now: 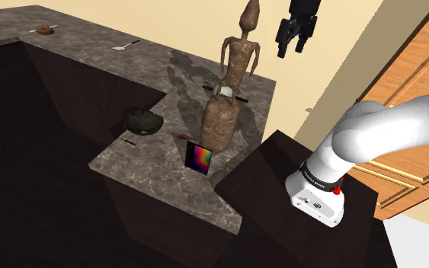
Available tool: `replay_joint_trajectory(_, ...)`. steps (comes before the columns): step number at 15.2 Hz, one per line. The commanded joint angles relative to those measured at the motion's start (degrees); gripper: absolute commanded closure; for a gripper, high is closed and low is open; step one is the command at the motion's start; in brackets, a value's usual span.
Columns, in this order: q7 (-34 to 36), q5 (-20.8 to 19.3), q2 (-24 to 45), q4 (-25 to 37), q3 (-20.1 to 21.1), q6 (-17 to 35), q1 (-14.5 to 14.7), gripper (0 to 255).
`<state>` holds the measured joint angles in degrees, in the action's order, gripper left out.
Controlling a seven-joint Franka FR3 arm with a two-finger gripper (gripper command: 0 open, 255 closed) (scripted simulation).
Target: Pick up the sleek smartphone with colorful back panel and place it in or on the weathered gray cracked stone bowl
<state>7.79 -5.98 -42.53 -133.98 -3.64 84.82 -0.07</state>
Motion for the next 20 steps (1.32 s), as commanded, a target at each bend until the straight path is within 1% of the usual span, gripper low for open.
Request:
replay_joint_trajectory(1, 0.0, 0.0, 0.0, 0.0, 0.0, 0.0, 0.0, 0)
replay_joint_trajectory(6, 0.2, 2.3, 2.6, -5.4, 2.4, 8.5, 3.1, 0)
replay_joint_trajectory(11, 0.3, 4.5, 6.7, -9.3, 4.9, 17.4, 6.3, 0)
replay_joint_trajectory(20, 0.4, 7.7, 18.0, -12.7, 10.0, 33.6, 12.1, 0)
